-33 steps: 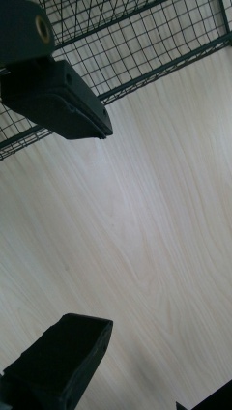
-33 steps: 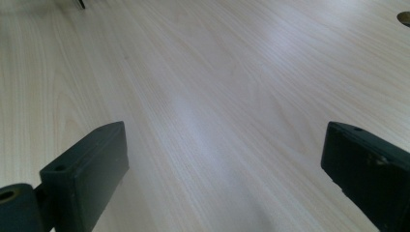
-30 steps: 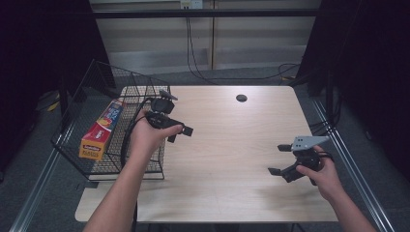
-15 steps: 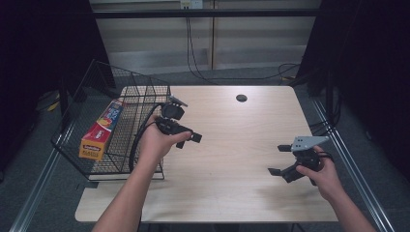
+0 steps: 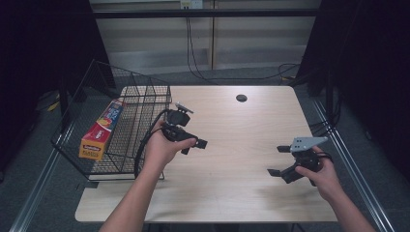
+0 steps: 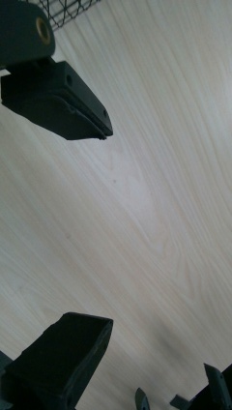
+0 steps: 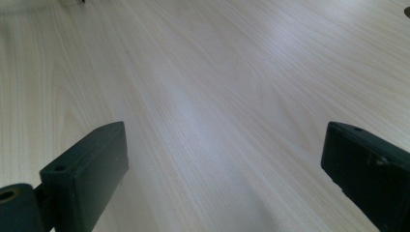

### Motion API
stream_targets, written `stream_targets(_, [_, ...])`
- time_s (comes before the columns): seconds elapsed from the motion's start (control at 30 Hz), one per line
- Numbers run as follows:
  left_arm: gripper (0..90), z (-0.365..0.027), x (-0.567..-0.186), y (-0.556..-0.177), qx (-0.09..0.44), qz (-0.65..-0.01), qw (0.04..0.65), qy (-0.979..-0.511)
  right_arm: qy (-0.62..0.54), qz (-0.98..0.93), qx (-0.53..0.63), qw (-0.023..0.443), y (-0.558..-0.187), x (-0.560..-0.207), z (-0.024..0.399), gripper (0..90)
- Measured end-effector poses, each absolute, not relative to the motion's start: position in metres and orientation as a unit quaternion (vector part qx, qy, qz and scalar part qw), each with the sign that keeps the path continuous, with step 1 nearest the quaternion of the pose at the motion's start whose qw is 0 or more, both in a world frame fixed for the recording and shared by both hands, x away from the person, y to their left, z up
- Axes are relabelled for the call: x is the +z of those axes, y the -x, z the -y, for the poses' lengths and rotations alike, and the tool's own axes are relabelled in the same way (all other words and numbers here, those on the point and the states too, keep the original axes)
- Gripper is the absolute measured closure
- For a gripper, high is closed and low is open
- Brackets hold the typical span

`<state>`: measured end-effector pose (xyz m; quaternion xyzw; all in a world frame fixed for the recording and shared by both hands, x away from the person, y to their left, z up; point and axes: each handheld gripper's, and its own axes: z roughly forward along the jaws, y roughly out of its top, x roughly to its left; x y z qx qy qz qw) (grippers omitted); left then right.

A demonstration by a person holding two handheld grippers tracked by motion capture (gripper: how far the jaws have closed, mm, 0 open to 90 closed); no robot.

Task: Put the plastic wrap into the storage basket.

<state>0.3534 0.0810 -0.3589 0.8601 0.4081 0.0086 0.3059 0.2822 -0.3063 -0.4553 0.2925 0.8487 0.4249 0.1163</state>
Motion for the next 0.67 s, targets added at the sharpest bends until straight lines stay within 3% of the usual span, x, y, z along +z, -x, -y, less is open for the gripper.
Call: stream_targets(0.67, [9.8,-0.059,-0.397,-0.337,0.005,-0.367,0.315,-0.875,-0.298,-0.852,0.416,0.109,-0.284,-0.464,0.306,2.6])
